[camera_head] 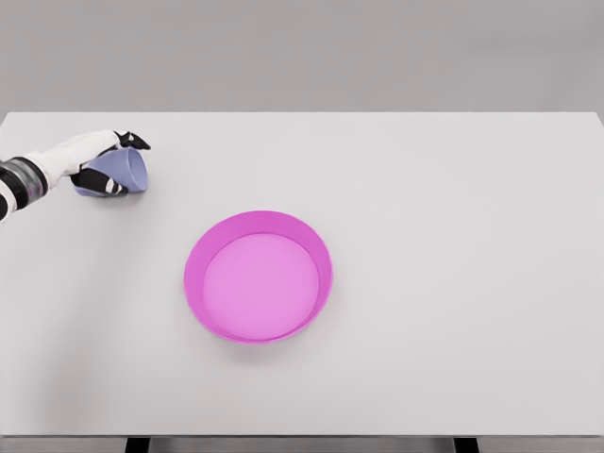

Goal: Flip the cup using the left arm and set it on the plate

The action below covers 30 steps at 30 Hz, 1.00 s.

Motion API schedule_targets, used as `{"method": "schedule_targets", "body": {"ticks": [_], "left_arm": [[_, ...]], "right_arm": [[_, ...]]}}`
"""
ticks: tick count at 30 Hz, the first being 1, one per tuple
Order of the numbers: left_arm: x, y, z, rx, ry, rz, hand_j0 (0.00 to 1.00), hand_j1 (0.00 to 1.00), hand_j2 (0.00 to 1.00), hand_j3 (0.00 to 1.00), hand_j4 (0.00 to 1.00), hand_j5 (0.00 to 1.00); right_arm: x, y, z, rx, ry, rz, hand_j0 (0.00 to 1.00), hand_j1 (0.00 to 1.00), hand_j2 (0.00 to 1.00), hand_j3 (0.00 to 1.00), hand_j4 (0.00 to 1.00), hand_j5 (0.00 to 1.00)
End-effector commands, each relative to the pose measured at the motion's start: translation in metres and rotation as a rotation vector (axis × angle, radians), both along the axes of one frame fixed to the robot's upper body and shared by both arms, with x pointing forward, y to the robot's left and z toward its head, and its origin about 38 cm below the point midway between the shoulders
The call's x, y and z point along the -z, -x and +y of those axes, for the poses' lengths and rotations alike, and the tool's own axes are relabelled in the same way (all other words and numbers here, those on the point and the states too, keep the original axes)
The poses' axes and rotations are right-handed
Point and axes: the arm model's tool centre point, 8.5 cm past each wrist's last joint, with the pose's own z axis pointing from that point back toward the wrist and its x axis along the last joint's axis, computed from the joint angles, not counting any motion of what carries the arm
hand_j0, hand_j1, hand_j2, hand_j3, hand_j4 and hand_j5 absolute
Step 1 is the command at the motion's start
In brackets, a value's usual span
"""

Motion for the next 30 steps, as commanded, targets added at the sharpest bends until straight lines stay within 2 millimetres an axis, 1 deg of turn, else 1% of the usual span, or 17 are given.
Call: {"method": "schedule_targets", "body": {"ticks": [1,3,5,6,7,11,12,15,17,18,20,21,22,25,27,30], "left_arm": [[-0.002,0.000,0.000,-0.003,0.022,0.000,0.64,0.64,0.64,0.64,0.64,0.64],[-0.002,0.000,0.000,-0.005,0.023,0.001,0.64,0.64,0.64,0.64,0.64,0.64],[-0.002,0.000,0.000,-0.005,0.030,0.000,0.61,0.61,0.61,0.61,0.61,0.61],[-0.002,0.000,-0.001,-0.005,0.059,0.006,0.55,0.55,0.55,0.55,0.55,0.55],[-0.004,0.001,-0.004,0.002,0.089,0.007,0.53,0.53,0.53,0.53,0.53,0.53],[-0.022,0.008,-0.027,0.084,0.153,-0.026,0.51,0.51,0.51,0.51,0.51,0.51],[-0.027,0.010,-0.027,0.093,0.162,-0.030,0.50,0.50,0.50,0.50,0.50,0.50],[-0.044,0.017,-0.027,0.120,0.187,-0.046,0.50,0.50,0.50,0.50,0.50,0.50],[-0.050,0.021,-0.023,0.123,0.204,-0.046,0.50,0.50,0.50,0.50,0.50,0.50],[-0.053,0.023,-0.025,0.131,0.227,-0.043,0.50,0.50,0.50,0.50,0.50,0.50],[-0.063,0.029,-0.023,0.154,0.251,-0.051,0.50,0.50,0.50,0.50,0.50,0.50],[-0.066,0.035,-0.028,0.178,0.285,-0.046,0.50,0.50,0.50,0.50,0.50,0.50],[-0.068,0.041,-0.026,0.183,0.298,-0.036,0.50,0.50,0.50,0.50,0.50,0.50],[-0.082,0.055,-0.035,0.232,0.362,-0.026,0.50,0.50,0.50,0.50,0.50,0.50],[-0.079,0.061,-0.039,0.240,0.404,-0.002,0.50,0.50,0.50,0.50,0.50,0.50],[-0.080,0.064,-0.043,0.250,0.435,0.005,0.50,0.50,0.50,0.50,0.50,0.50]], "right_arm": [[0.000,0.000,0.000,-0.001,0.000,0.000,1.00,1.00,1.00,1.00,1.00,1.00],[0.000,0.000,0.000,0.001,0.000,0.000,1.00,1.00,1.00,1.00,1.00,1.00],[0.000,0.000,0.000,-0.001,0.000,0.000,1.00,1.00,1.00,1.00,1.00,1.00],[0.000,0.000,0.000,0.001,0.000,0.000,1.00,1.00,1.00,1.00,1.00,1.00],[0.000,0.000,0.000,-0.001,0.000,0.000,1.00,1.00,1.00,1.00,1.00,1.00],[0.000,0.000,0.000,0.001,0.000,0.000,1.00,1.00,1.00,1.00,1.00,1.00],[0.000,0.000,0.000,-0.001,0.000,0.000,1.00,1.00,1.00,1.00,1.00,1.00],[0.000,0.000,0.000,-0.001,0.000,0.000,1.00,1.00,1.00,1.00,1.00,1.00],[0.000,0.000,0.000,0.001,0.000,0.000,1.00,1.00,1.00,1.00,1.00,1.00],[0.000,0.000,0.000,0.001,0.000,0.000,1.00,1.00,1.00,1.00,1.00,1.00],[0.000,0.000,0.000,0.001,0.000,0.000,1.00,1.00,1.00,1.00,1.00,1.00],[0.000,0.000,0.000,0.001,0.000,0.000,1.00,1.00,1.00,1.00,1.00,1.00],[0.000,0.000,0.000,0.001,0.000,0.000,1.00,1.00,1.00,1.00,1.00,1.00],[0.000,0.000,0.000,0.001,0.000,0.000,1.00,1.00,1.00,1.00,1.00,1.00],[0.000,0.000,0.000,0.001,0.000,0.000,1.00,1.00,1.00,1.00,1.00,1.00],[0.000,0.000,0.000,0.001,0.000,0.000,1.00,1.00,1.00,1.00,1.00,1.00]]}}
